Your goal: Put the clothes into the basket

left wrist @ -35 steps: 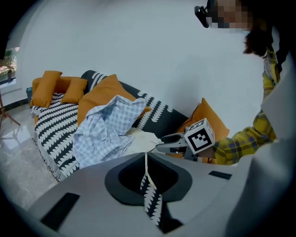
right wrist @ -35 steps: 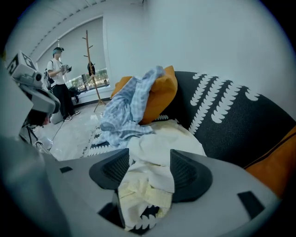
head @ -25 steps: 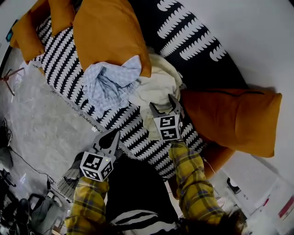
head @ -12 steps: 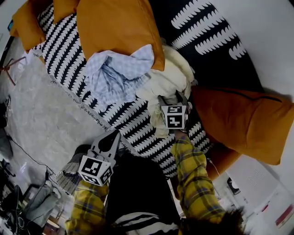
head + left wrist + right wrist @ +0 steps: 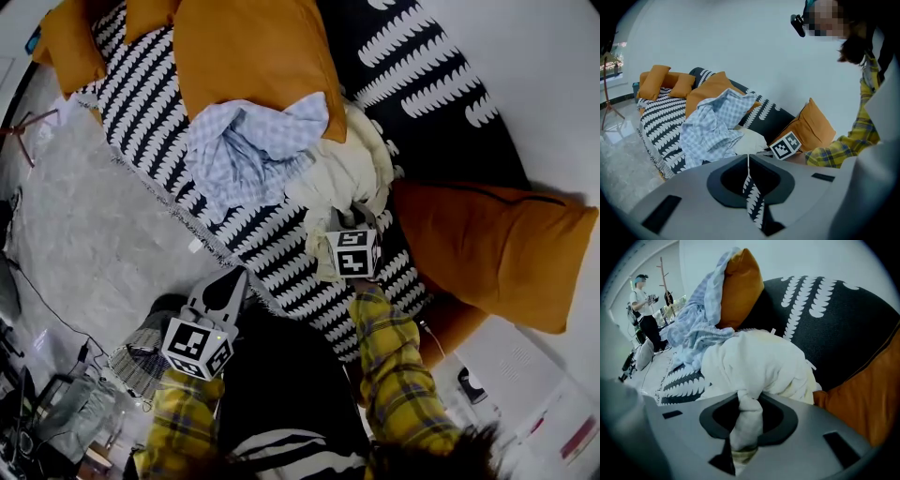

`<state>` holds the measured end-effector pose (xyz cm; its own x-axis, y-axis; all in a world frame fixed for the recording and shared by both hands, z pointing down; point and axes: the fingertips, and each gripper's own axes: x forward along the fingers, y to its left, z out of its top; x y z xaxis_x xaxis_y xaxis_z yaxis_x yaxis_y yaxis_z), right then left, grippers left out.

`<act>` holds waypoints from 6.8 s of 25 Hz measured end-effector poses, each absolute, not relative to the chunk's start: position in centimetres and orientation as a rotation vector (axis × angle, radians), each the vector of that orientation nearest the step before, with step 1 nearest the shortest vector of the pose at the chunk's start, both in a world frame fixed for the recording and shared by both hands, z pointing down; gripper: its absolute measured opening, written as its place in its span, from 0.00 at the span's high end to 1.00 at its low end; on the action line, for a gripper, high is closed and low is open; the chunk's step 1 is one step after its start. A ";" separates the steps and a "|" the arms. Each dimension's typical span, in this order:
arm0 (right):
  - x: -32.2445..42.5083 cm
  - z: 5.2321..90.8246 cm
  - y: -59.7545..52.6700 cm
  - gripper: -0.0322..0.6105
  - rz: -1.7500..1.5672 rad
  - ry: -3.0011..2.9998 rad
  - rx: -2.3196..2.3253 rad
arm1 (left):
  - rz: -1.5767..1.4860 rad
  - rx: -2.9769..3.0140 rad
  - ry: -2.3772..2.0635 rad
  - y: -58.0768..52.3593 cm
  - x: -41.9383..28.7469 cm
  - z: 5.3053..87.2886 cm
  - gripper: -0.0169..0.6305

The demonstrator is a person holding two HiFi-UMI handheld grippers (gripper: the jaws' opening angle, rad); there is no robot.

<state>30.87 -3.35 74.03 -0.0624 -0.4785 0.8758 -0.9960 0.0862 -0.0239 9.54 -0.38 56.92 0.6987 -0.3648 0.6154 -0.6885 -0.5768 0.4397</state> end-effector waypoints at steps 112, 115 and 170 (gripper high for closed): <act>-11.7 40.6 9.8 0.67 0.374 -2.477 0.645 | 0.059 1.987 -1.543 13.8 -19.6 37.1 0.95; -6.4 40.7 7.0 0.67 0.414 -2.452 0.768 | 0.099 2.051 -1.478 10.9 -15.3 36.7 0.95; 9.2 69.3 -20.5 0.37 0.748 -1.871 1.092 | 0.390 1.920 -1.080 -14.1 -3.9 55.5 0.94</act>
<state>9.15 -20.46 69.32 -0.2832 -0.4010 0.8712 -0.8909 0.4463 -0.0842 -3.85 -14.06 55.51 0.5736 -0.5331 0.6219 -0.8075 -0.2408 0.5384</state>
